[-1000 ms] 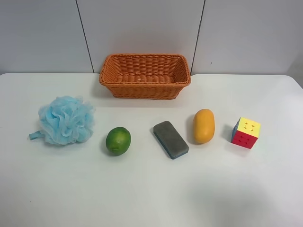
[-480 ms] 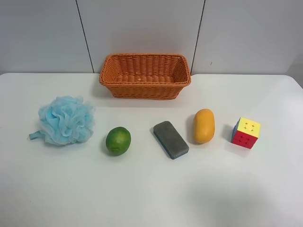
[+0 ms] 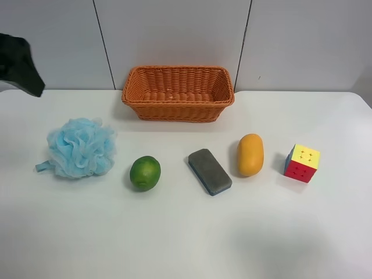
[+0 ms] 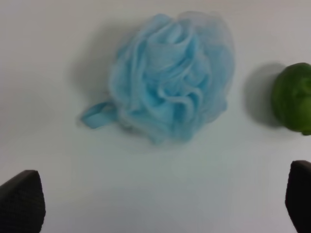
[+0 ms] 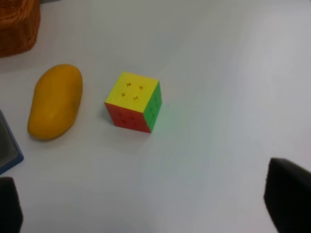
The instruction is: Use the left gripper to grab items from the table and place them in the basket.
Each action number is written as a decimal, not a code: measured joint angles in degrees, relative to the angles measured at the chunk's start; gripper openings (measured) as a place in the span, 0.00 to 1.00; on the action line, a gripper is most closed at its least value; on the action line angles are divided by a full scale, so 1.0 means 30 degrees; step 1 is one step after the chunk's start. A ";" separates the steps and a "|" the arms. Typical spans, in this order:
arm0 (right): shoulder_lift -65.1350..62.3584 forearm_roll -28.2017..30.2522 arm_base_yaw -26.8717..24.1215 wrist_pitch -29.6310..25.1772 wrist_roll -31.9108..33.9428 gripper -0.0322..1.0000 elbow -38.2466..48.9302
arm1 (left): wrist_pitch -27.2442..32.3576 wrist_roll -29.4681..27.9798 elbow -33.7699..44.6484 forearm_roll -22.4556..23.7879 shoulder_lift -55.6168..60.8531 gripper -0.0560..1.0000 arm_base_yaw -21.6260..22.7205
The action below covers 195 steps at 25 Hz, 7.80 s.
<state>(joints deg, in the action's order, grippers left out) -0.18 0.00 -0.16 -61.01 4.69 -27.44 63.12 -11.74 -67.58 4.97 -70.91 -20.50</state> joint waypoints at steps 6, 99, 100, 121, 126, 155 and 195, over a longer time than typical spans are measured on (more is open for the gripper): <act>0.0000 0.0000 0.0000 0.0000 0.0000 0.99 0.0000 | -0.0217 -0.2962 -0.0483 0.0207 -0.3080 0.99 -0.2651; 0.0000 0.0000 0.0000 0.0000 0.0000 0.99 0.0000 | 0.2030 -0.2502 -1.3035 -0.2360 -1.3771 0.65 -0.3777; 0.0000 0.0000 0.0000 0.0000 0.0000 0.99 0.0000 | 0.2030 -0.2099 -1.4091 -0.2412 -1.4293 0.65 -0.3584; 0.0000 0.0000 0.0000 0.0000 0.0000 0.99 0.0000 | -0.5185 0.0376 -2.0541 -0.2537 -2.2429 0.65 -0.2068; 0.0000 0.0000 0.0000 0.0000 0.0000 0.99 0.0000 | -0.6920 0.0509 -2.0541 -0.2537 -2.3450 0.65 -0.2068; 0.0000 0.0000 0.0000 0.0000 0.0000 0.99 0.0000 | 0.1641 0.1278 -2.0576 -0.2468 -1.8449 0.99 -0.0745; 0.0000 0.0000 0.0000 0.0000 0.0000 0.99 0.0000 | -0.1358 0.4378 1.0329 -0.2466 1.6209 0.99 0.0861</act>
<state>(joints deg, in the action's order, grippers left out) -0.18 0.00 -0.16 -61.01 4.69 -27.44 59.05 1.39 -36.60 -2.43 -22.28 -17.92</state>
